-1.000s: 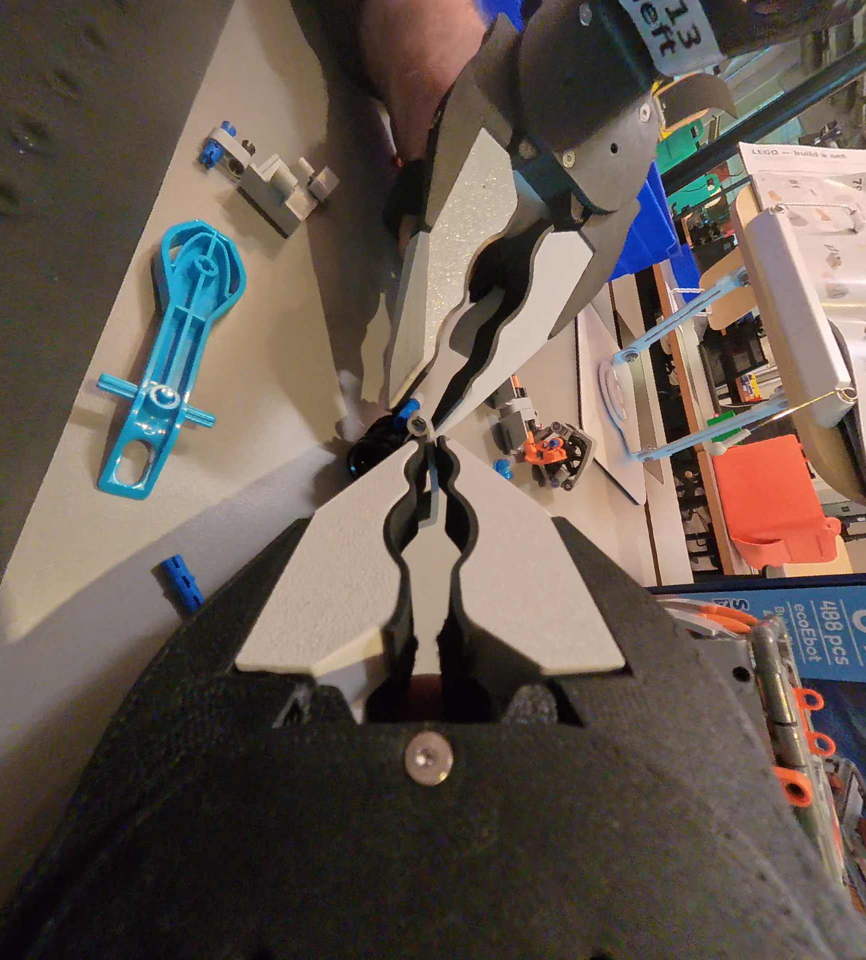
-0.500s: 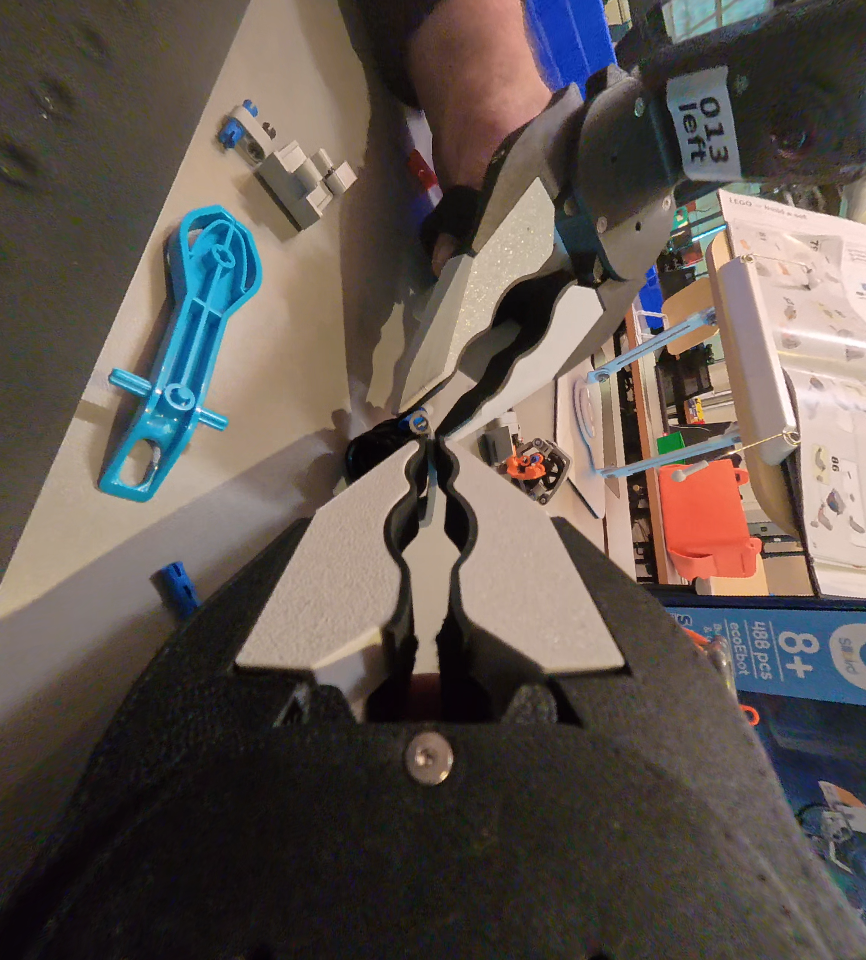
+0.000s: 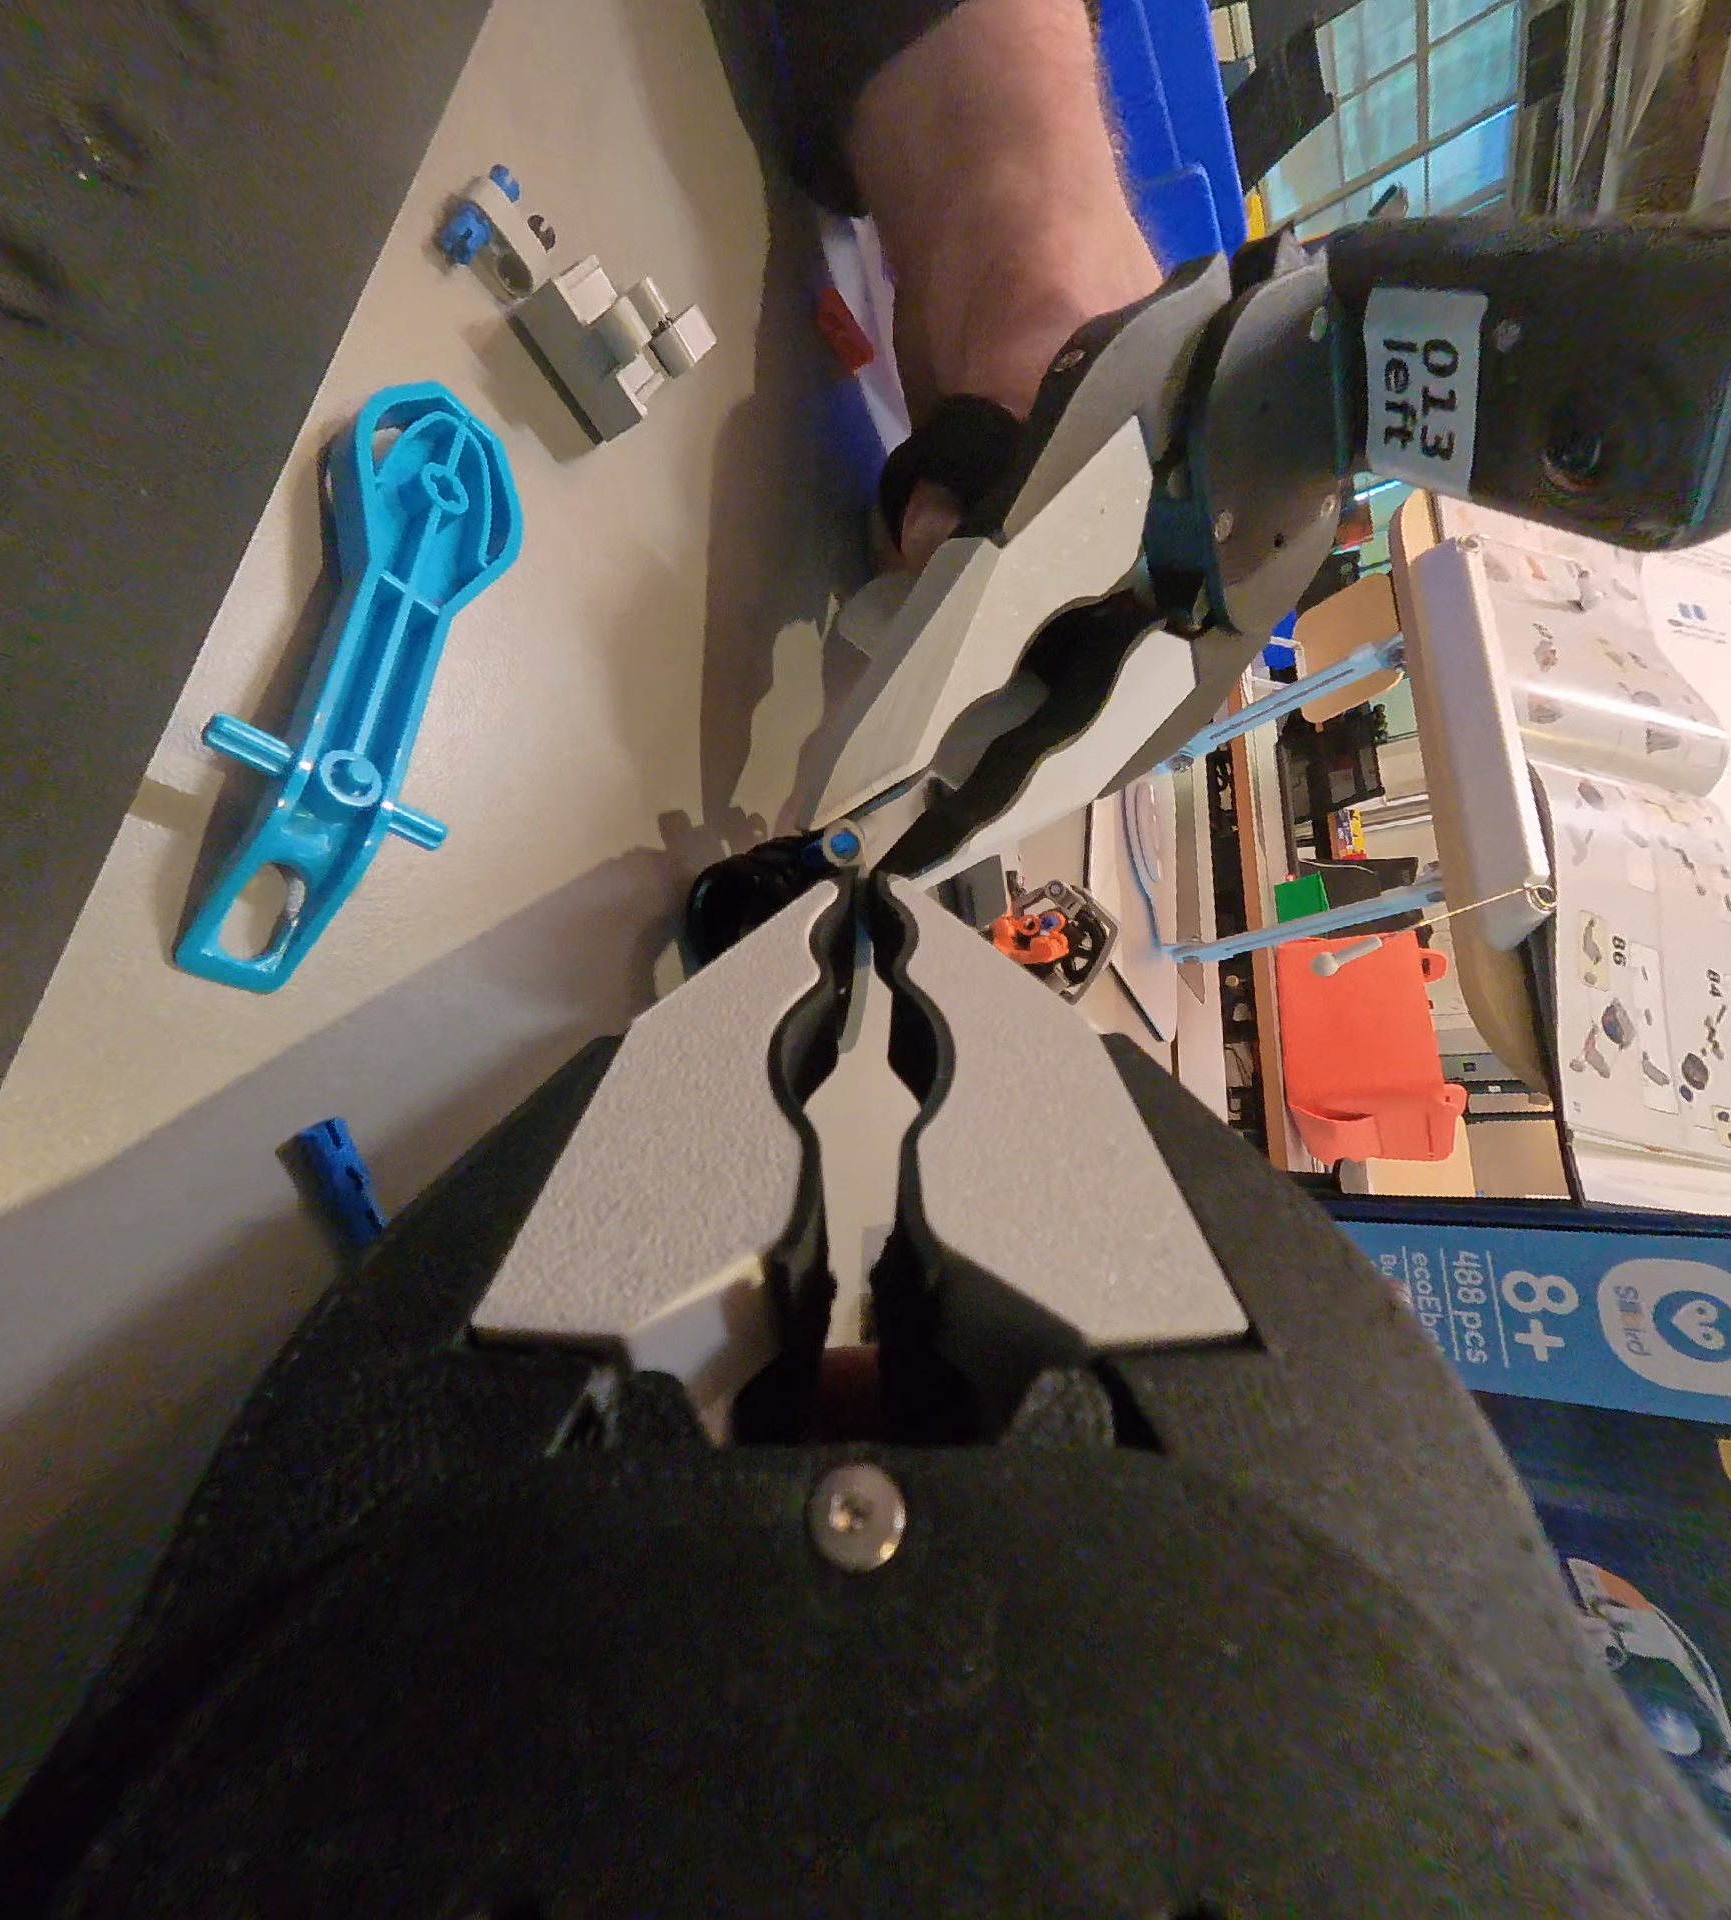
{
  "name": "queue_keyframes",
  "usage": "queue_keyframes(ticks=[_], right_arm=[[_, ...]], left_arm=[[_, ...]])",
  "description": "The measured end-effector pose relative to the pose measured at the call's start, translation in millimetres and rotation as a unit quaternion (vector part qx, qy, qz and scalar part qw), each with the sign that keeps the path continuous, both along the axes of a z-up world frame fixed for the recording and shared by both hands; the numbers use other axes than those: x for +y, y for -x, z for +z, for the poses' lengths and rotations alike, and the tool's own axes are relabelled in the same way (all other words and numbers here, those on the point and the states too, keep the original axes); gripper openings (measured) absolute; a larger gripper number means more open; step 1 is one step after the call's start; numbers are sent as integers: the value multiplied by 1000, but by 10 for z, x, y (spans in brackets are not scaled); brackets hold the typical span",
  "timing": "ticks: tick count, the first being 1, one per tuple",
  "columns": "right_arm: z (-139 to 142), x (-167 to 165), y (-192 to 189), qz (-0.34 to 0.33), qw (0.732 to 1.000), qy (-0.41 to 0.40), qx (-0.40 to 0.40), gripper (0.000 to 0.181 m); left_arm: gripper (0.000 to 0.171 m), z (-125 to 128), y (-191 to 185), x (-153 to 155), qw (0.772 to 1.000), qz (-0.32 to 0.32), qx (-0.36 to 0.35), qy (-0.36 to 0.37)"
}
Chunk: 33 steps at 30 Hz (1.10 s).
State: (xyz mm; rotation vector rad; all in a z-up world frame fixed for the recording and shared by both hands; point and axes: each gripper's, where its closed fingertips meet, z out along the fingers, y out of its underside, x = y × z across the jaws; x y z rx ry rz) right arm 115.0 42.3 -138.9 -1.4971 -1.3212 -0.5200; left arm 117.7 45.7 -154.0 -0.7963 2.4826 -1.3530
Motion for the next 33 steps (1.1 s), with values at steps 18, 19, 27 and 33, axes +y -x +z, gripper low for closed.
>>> queue_keyframes(ticks=[18,19,27,33], right_arm=[[13,52,-87,-27,999,-25,-38,0],[9,51,-73,-25,998,-32,-48,0],[33,75,-80,-31,995,-57,-77,0],[-19,55,-55,-20,993,-55,-102,0]], left_arm=[[14,24,-31,41,999,4,35,31],[14,21,-26,38,999,2,35,31],[14,21,-23,54,999,0,37,32],[14,25,-26,43,998,-4,43,37]])
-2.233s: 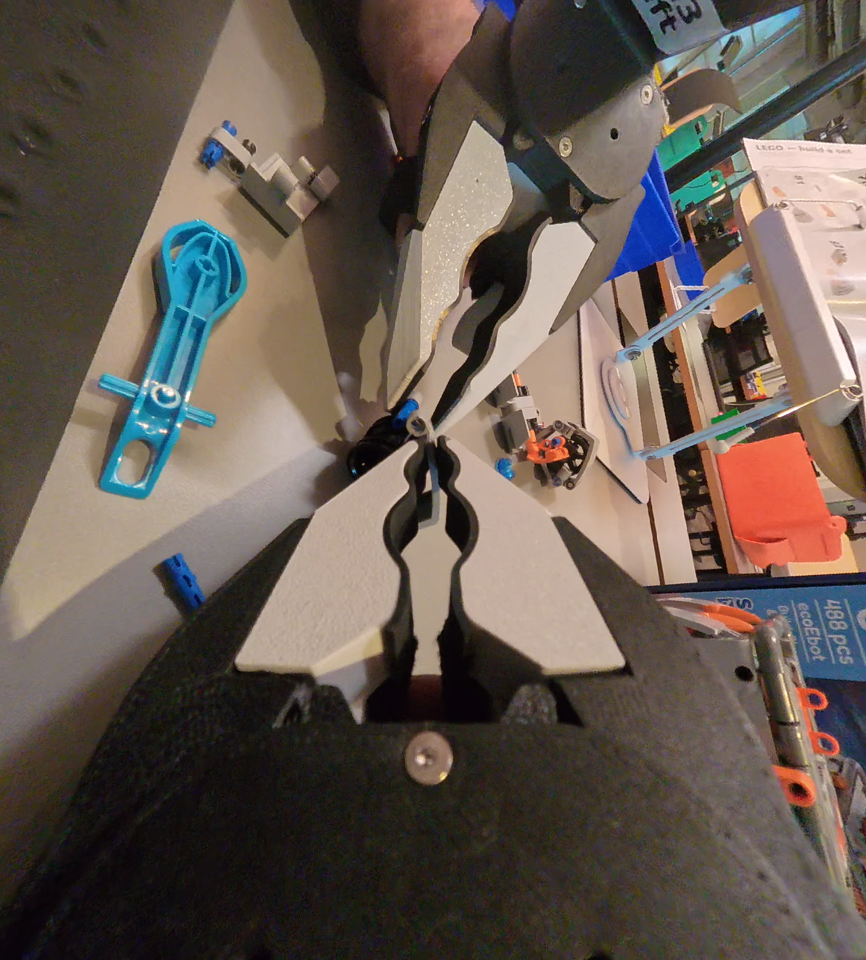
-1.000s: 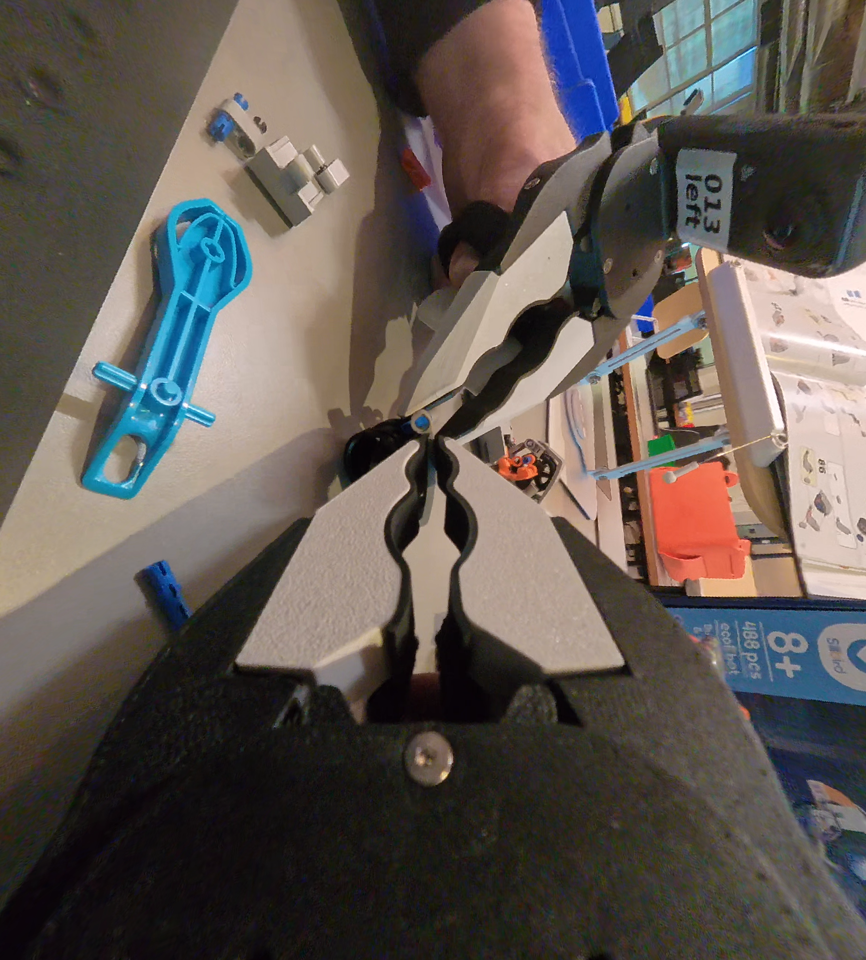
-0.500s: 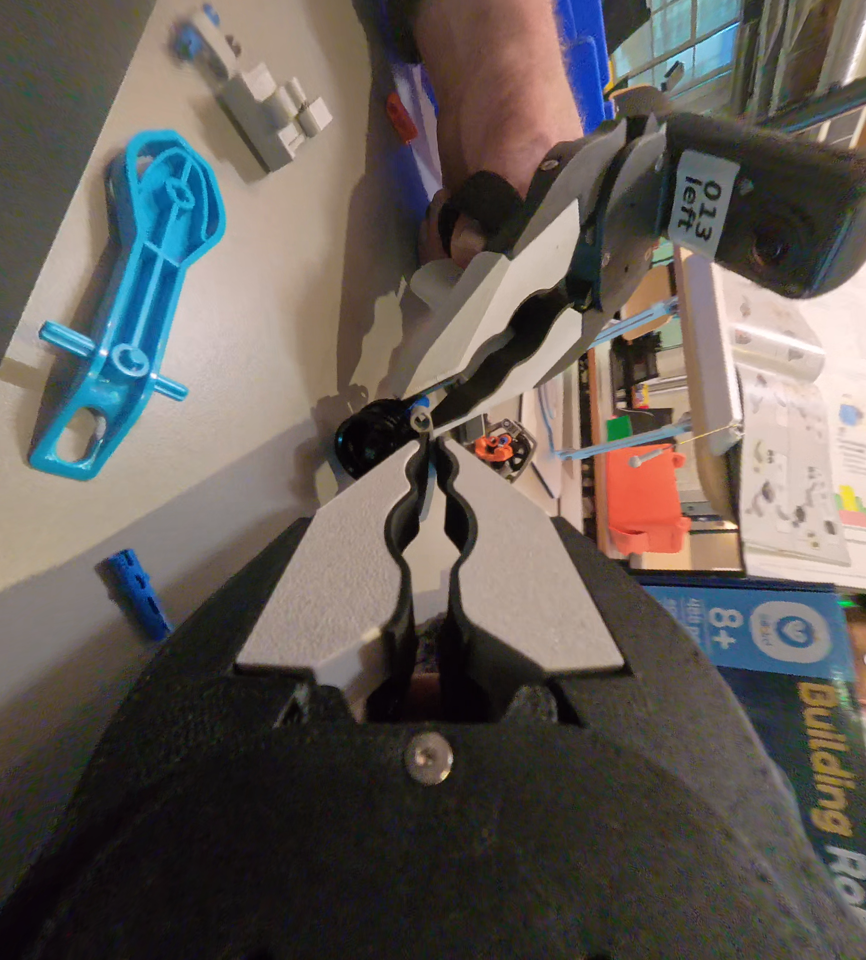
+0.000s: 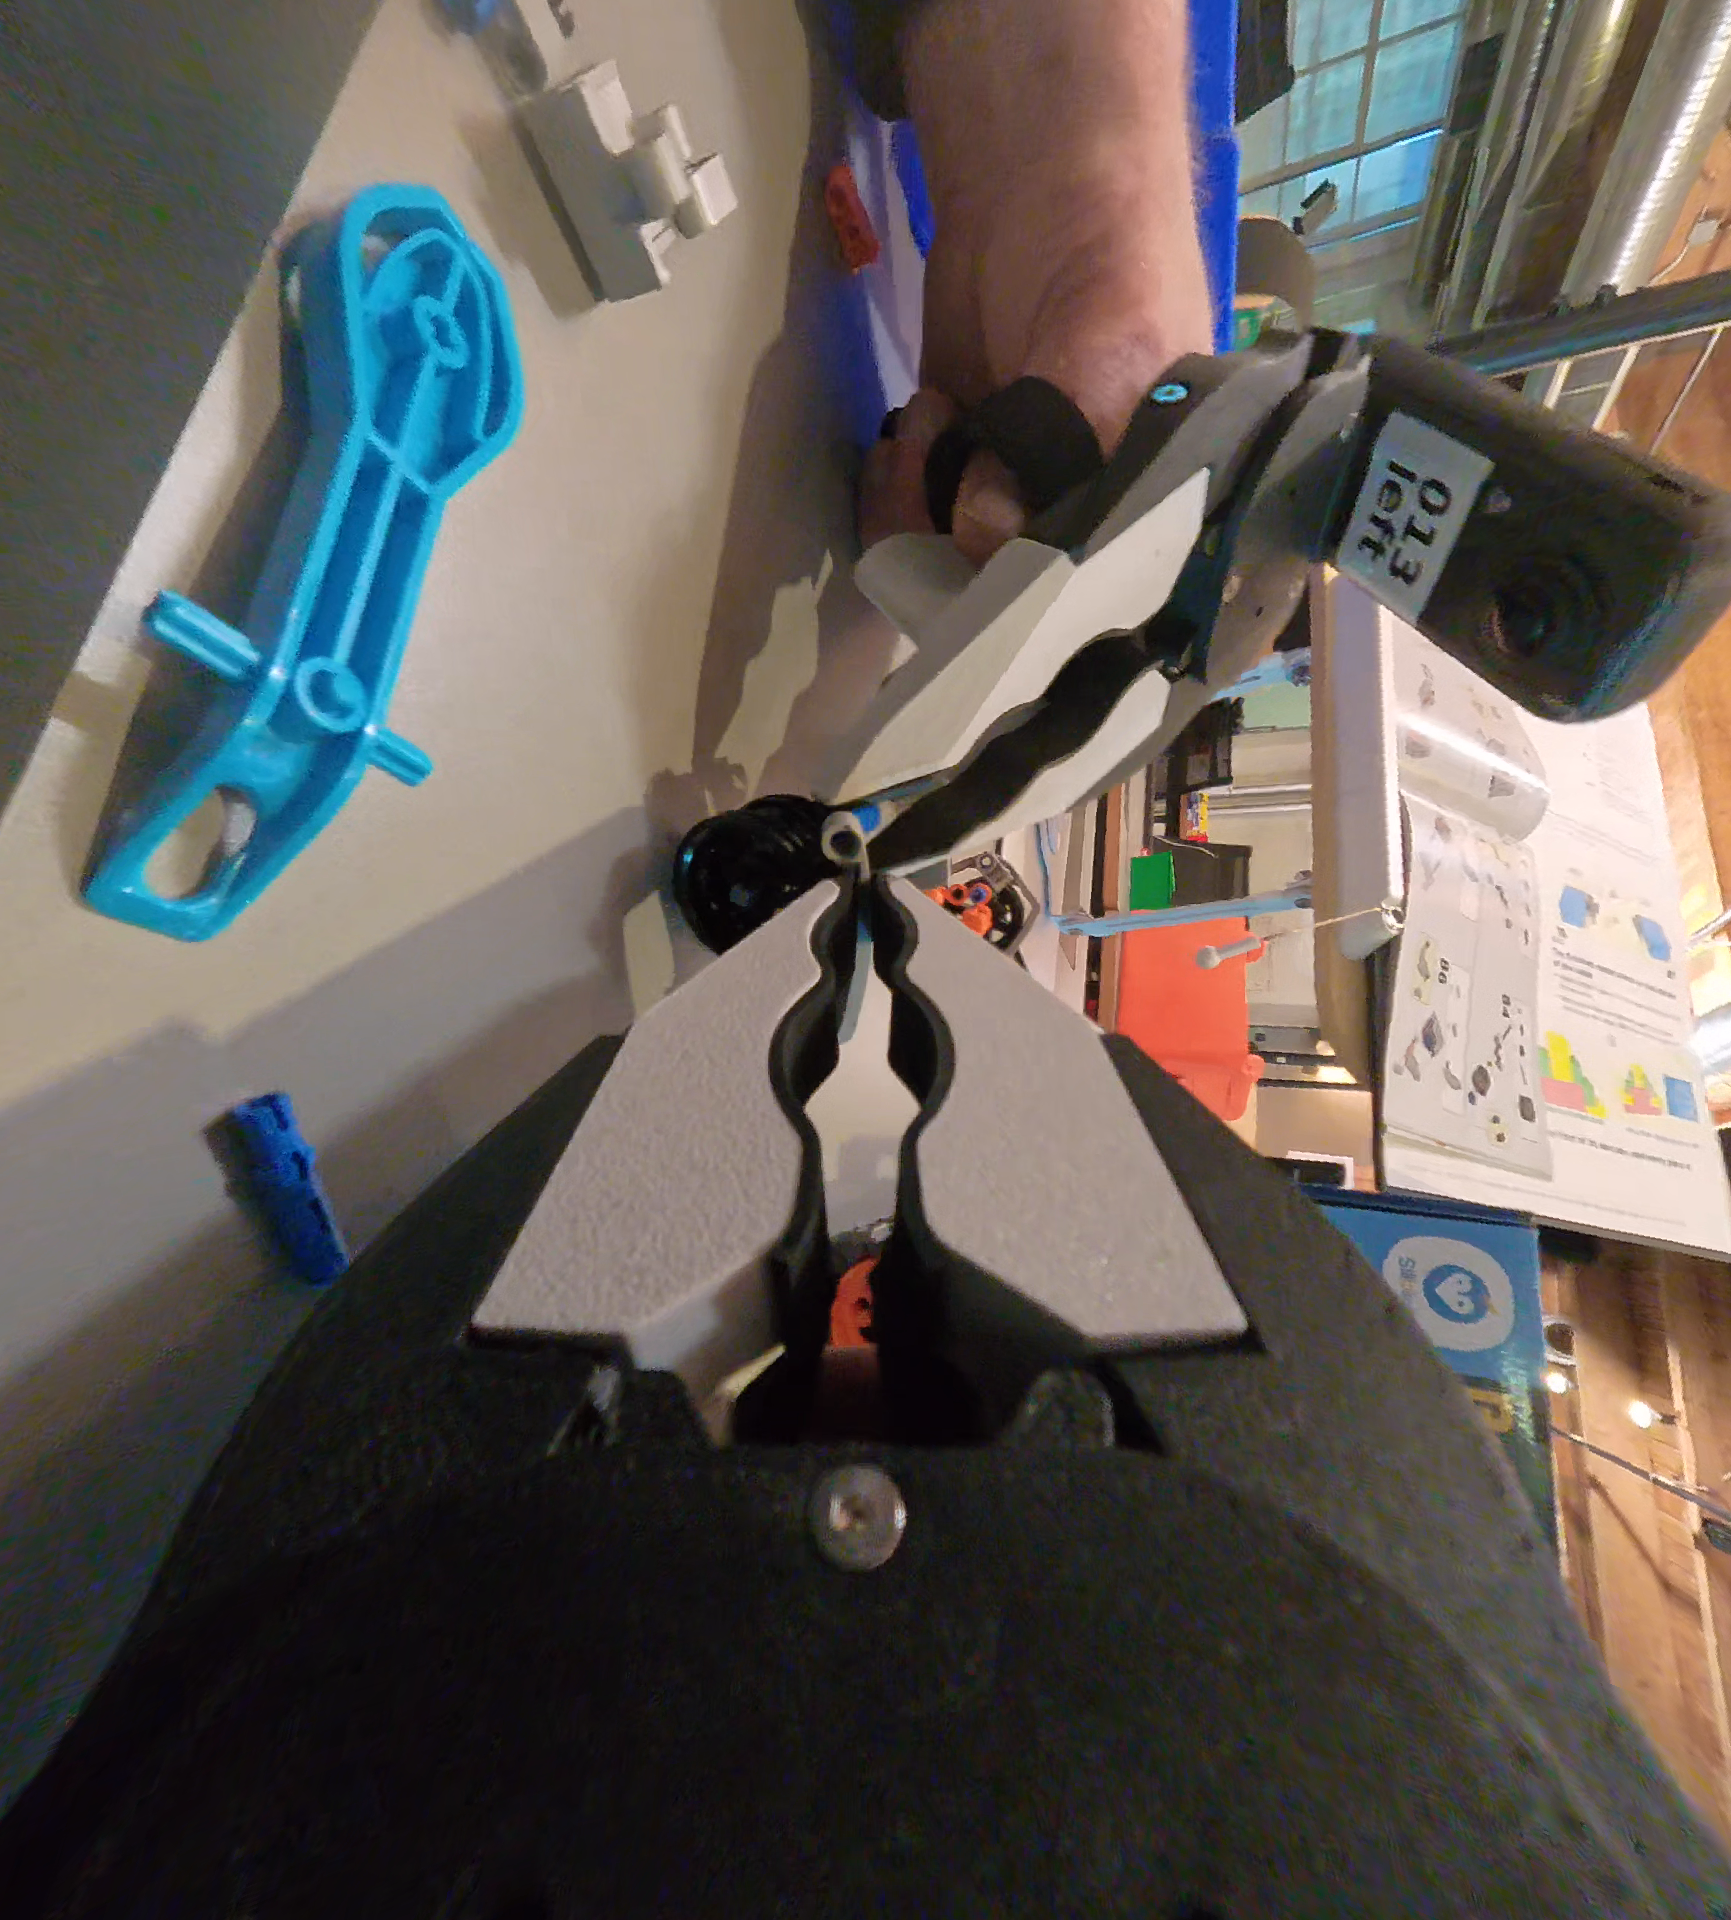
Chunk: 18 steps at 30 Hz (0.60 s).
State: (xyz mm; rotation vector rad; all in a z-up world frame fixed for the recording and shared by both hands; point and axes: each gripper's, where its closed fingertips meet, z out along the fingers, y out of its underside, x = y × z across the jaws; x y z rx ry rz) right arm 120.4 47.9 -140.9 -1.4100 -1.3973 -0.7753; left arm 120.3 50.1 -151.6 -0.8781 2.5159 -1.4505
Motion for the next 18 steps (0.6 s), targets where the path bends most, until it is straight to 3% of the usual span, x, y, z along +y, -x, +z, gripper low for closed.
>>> queue_keyframes(ticks=[18], right_arm=[[-14,45,-52,-43,992,-49,-112,0]], left_arm=[[13,-5,-47,40,1000,29,10,5]])
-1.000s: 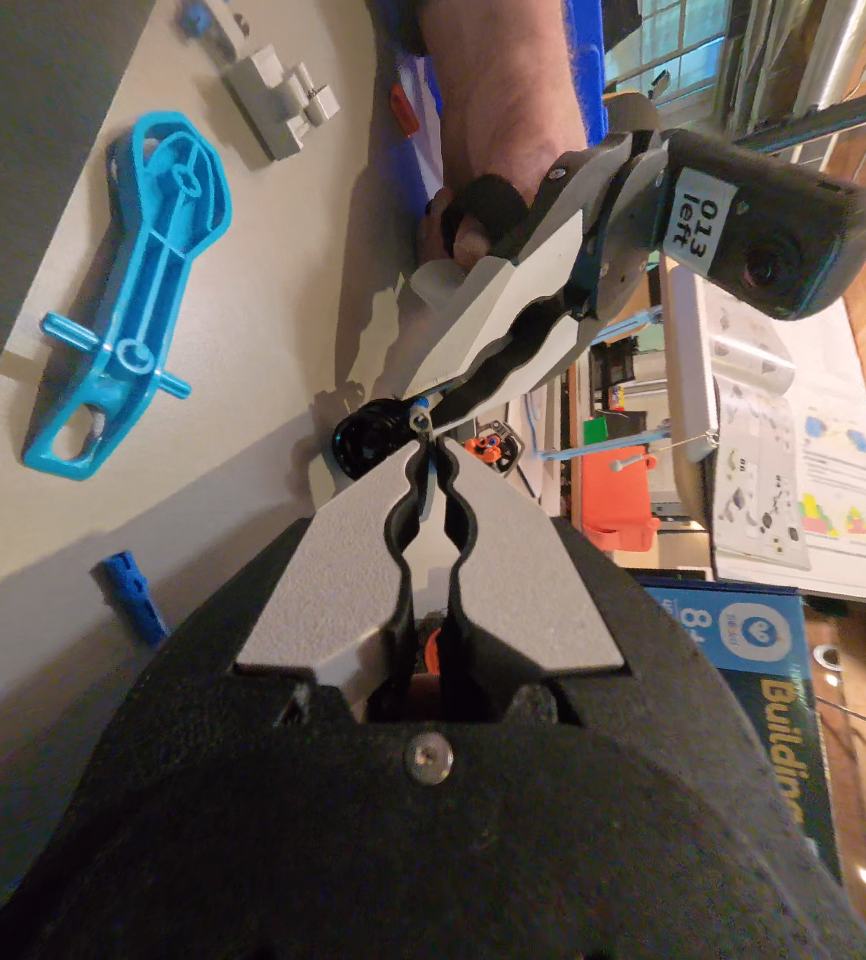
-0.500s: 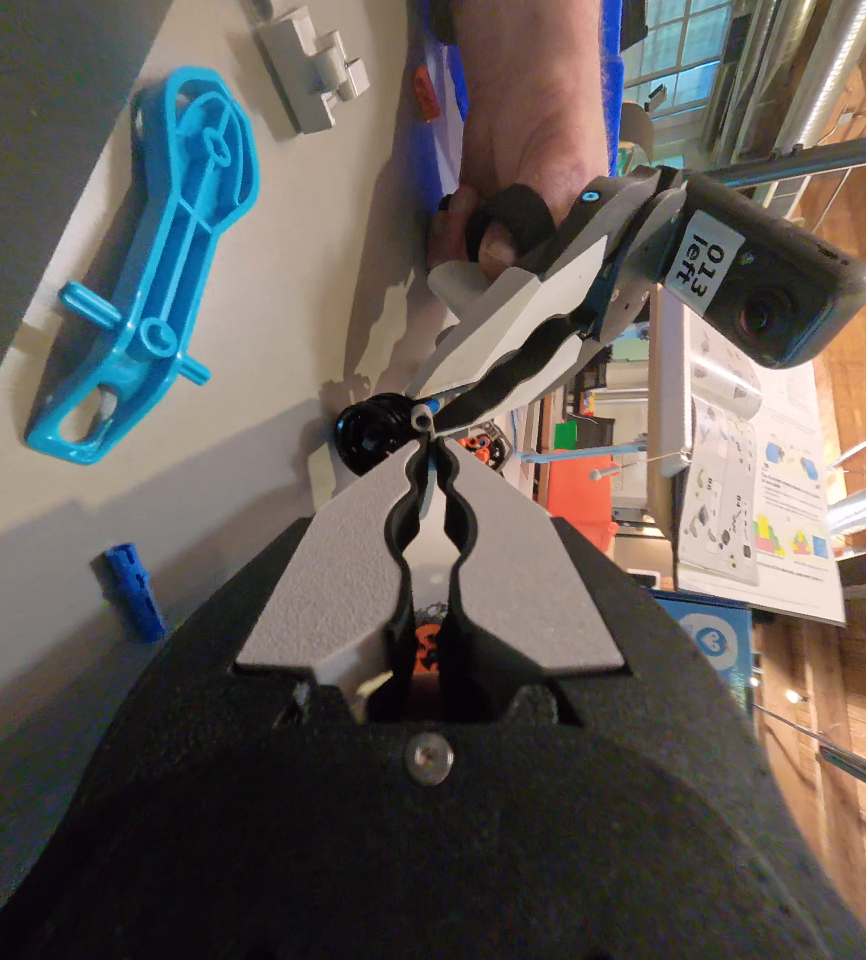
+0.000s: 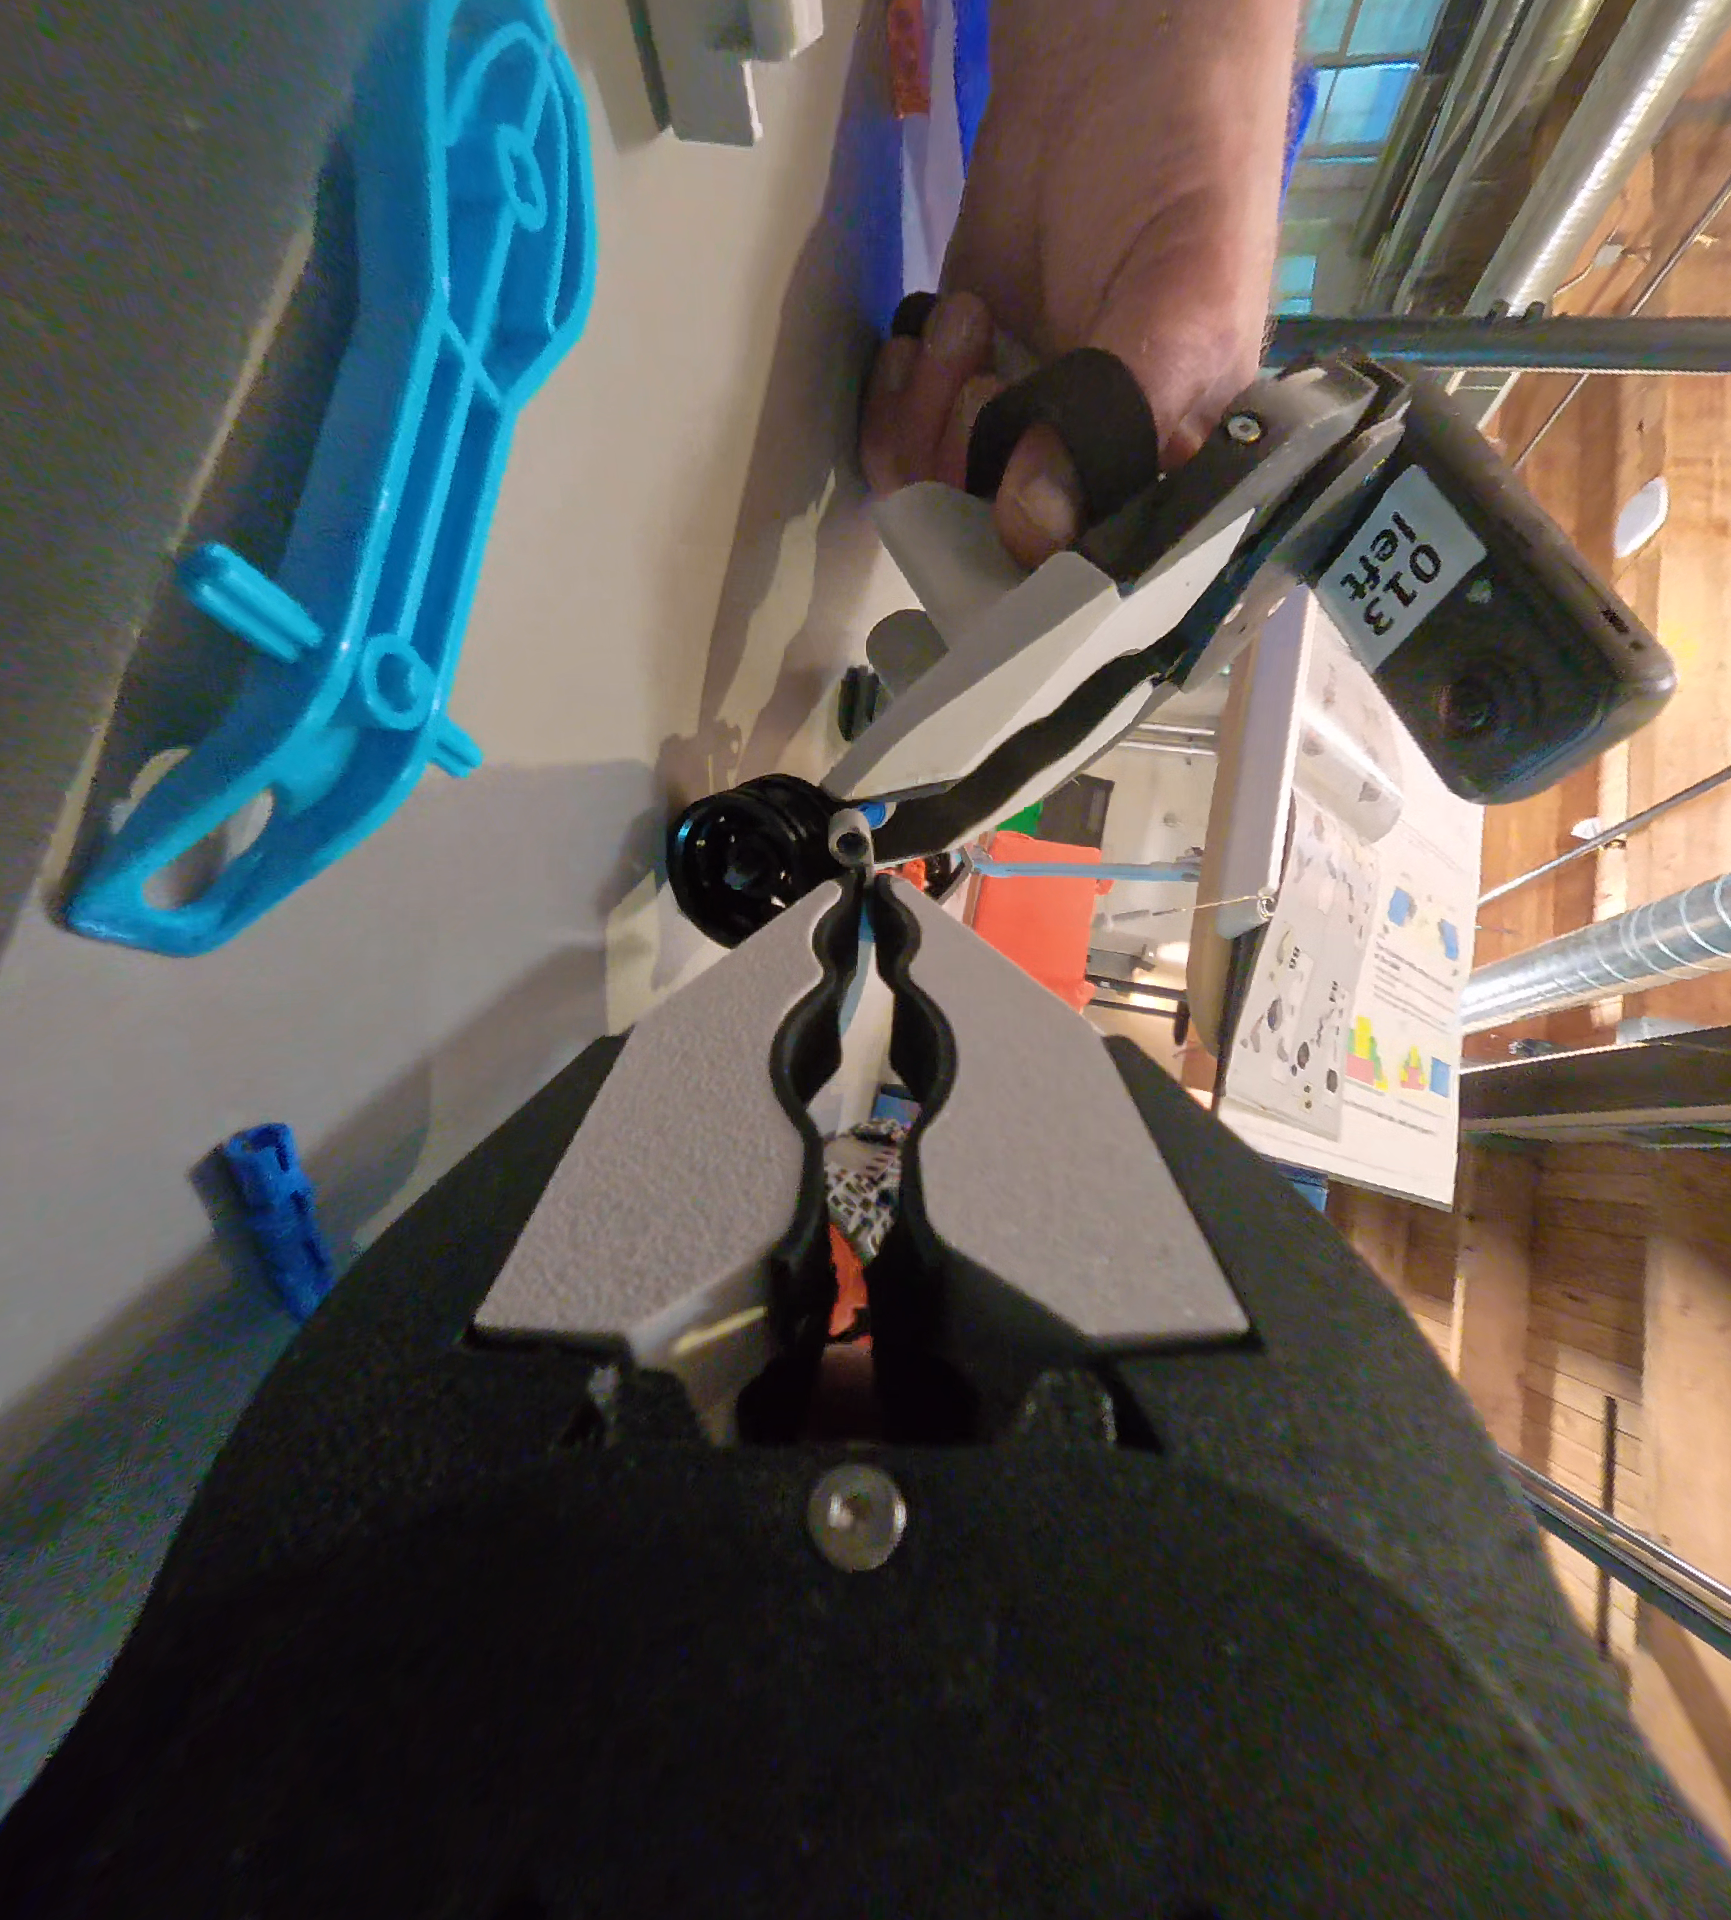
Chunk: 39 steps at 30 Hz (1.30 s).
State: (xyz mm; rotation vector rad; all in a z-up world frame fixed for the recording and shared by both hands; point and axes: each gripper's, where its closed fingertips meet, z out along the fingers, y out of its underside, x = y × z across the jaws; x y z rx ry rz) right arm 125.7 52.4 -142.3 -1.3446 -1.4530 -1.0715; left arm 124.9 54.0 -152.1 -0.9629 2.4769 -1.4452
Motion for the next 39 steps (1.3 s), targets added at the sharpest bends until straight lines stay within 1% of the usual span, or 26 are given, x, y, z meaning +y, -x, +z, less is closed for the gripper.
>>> queue_keyframes(ticks=[6,12,18,23,26,28,33,39], right_arm=[[0,33,-64,-12,1000,-4,8,0],[-2,51,-87,-19,1000,-4,23,0],[-14,50,-111,-39,995,30,85,0],[-28,23,-118,-46,983,78,157,1],[-30,16,-116,-45,980,88,173,1],[-30,15,-117,-44,983,82,158,1],[-6,57,-143,-47,995,30,84,0],[32,109,-211,-78,995,-3,56,0]], left_arm=[[13,8,-57,35,999,30,11,11],[14,13,-77,49,999,40,22,22],[14,17,-84,50,999,41,22,24],[14,20,-93,42,999,40,23,26],[14,21,-93,41,999,39,23,26],[14,21,-91,40,999,39,24,27],[13,28,-97,49,997,45,40,41],[12,36,-142,89,995,70,50,53]])
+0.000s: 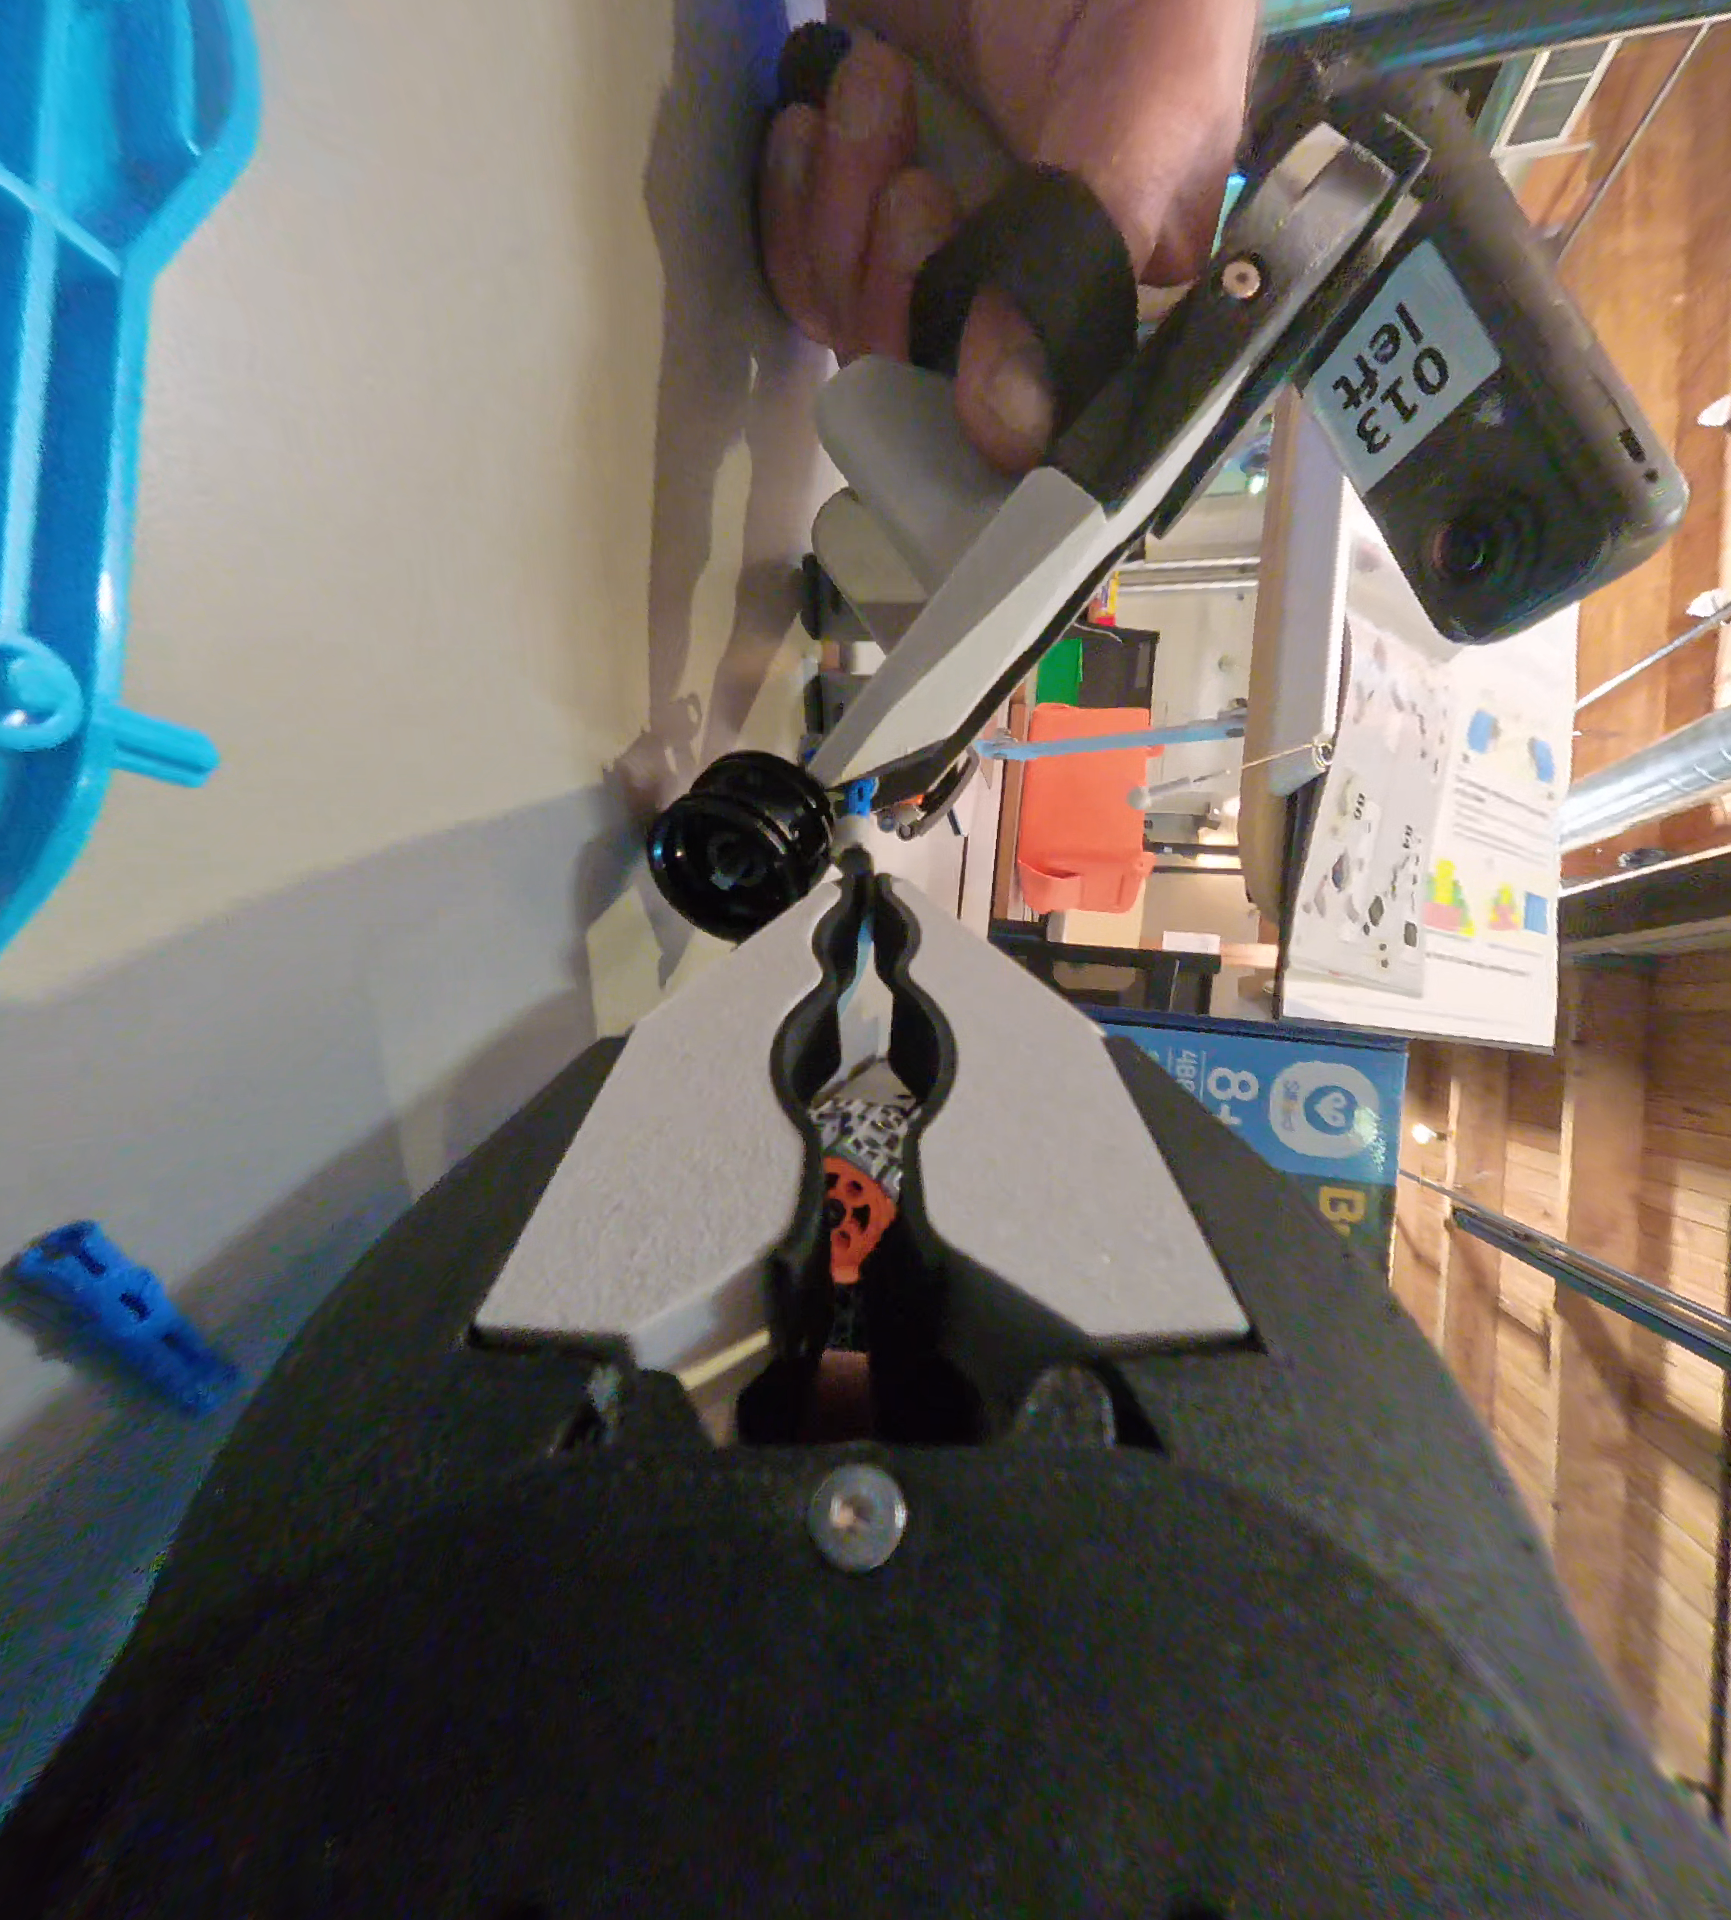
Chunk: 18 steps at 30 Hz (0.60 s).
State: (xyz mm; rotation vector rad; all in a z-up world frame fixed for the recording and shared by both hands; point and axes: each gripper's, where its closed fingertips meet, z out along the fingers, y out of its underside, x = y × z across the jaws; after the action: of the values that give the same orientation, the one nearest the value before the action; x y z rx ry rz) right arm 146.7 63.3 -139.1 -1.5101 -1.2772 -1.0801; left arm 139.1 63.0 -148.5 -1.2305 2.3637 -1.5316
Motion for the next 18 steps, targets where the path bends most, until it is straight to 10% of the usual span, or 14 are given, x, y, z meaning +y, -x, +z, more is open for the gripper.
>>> queue_keyframes(ticks=[18], right_arm=[[18,60,-82,-42,999,-13,-21,0]], left_arm=[[6,1,-94,21,999,41,-14,-12]])
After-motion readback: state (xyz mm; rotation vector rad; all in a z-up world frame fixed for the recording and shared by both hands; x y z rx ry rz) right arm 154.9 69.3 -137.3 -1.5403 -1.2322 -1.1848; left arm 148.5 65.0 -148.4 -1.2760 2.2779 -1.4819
